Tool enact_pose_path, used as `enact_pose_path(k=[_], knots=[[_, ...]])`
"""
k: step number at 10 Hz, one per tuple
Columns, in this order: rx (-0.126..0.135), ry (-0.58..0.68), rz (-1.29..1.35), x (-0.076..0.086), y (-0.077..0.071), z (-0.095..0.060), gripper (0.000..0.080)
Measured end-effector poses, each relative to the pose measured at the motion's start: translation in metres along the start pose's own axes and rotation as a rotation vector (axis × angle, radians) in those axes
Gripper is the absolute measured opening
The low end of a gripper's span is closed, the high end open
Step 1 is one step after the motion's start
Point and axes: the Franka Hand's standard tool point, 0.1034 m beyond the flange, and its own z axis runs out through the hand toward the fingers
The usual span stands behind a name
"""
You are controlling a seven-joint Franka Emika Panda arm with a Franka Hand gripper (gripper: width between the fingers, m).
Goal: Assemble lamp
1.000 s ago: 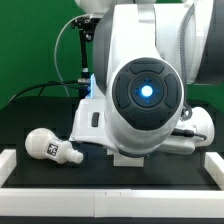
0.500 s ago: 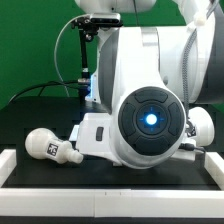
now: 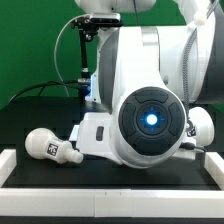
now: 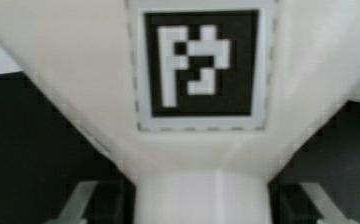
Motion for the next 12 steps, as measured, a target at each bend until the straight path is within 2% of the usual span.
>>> enact_pose_path(k=[1,4,5,6,7,9,10,12], knots=[[0.003,0.015,-0.005,-0.001,0.000,-0.006,0.0353],[0.012,0.108,-0.022,-0.024,-0.007,-0.053,0.0353],[0.020,0.182,-0.036,-0.028,-0.007,-0.074,0.0353],[0.034,0.318,-0.049,-0.029,-0.010,-0.102,0.0353],[0.045,0.446,-0.055,-0.033,-0.015,-0.116,0.0353],[0.056,0.604,-0.058,-0.034,-0.019,-0.118,0.0353],[0.060,0.634,-0.058,-0.033,-0.019,-0.117,0.0353],[0.079,0.833,-0.064,-0.026,-0.026,-0.133,0.0353]])
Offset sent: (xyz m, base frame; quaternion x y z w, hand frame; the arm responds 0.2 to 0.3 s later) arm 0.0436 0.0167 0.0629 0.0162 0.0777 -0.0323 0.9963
